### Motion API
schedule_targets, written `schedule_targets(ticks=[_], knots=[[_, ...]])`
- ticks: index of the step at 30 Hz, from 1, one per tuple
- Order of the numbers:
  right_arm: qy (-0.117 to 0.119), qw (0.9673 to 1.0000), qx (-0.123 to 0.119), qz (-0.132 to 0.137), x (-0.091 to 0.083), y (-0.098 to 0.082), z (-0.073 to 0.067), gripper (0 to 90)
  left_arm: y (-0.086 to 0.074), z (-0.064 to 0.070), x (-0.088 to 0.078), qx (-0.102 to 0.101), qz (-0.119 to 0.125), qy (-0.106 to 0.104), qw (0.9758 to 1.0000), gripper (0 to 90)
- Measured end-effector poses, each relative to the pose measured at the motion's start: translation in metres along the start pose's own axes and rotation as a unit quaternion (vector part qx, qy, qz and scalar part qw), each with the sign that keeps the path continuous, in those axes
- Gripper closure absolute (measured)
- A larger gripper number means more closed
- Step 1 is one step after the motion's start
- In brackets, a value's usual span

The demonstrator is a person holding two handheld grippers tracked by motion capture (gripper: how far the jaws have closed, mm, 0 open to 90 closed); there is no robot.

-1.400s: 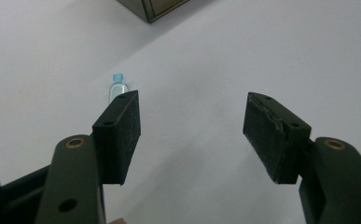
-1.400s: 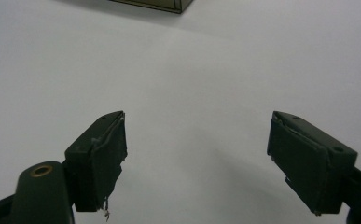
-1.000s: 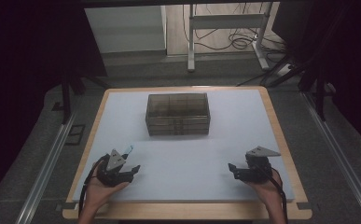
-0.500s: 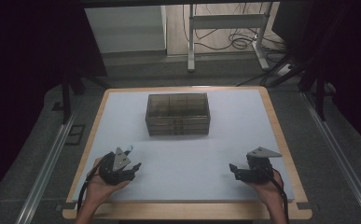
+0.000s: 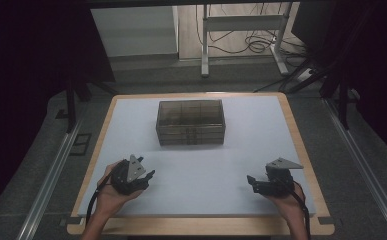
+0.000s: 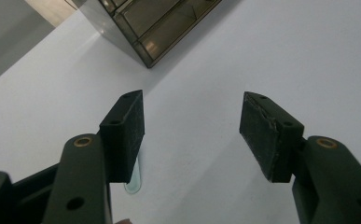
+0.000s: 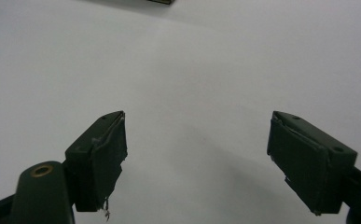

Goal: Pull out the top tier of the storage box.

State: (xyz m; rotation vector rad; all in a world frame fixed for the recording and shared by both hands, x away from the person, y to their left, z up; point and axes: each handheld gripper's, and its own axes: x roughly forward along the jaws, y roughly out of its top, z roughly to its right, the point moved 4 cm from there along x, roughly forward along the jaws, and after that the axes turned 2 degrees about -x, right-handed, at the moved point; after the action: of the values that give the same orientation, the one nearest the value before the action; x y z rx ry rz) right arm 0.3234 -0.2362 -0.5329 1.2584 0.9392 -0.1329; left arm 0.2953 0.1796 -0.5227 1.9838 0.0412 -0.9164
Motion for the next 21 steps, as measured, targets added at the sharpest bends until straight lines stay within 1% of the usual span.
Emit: schedule_targets(ticks=[1,3,4,5,9,10,12,15,21], knots=[[0.000,1.0000,0.000,0.000,0.000,0.000,0.000,19.2,0.001,0.001,0.001,0.002,0.001,0.002,1.0000,41.6],[0.001,1.0000,0.001,0.000,0.000,0.000,0.000,19.3,0.004,0.002,0.004,0.012,-0.003,0.010,0.9999,42.1],[0.000,1.0000,0.001,0.000,0.000,0.000,0.000,19.3,0.004,0.002,0.004,0.012,-0.003,0.010,0.9999,42.2],[0.000,1.0000,0.001,0.000,0.001,0.000,0.000,19.3,0.006,0.003,0.006,0.019,-0.002,0.014,0.9997,42.4],[-0.001,1.0000,-0.003,-0.003,0.002,0.000,-0.002,19.4,0.009,0.005,0.009,0.026,-0.001,0.017,0.9995,43.6],[0.000,1.0000,-0.003,-0.004,0.002,0.001,-0.002,19.4,0.011,0.004,0.010,0.034,-0.004,0.020,0.9992,43.9],[0.000,1.0000,-0.003,-0.004,0.002,0.001,-0.002,19.4,0.011,0.004,0.012,0.035,-0.003,0.021,0.9991,44.1],[0.000,1.0000,-0.002,-0.005,0.003,0.000,-0.002,19.5,0.013,0.004,0.014,0.046,-0.008,0.027,0.9986,44.6],[0.000,1.0000,-0.002,-0.002,0.002,0.000,-0.001,19.5,0.020,0.006,0.018,0.060,-0.001,0.039,0.9974,45.2]])
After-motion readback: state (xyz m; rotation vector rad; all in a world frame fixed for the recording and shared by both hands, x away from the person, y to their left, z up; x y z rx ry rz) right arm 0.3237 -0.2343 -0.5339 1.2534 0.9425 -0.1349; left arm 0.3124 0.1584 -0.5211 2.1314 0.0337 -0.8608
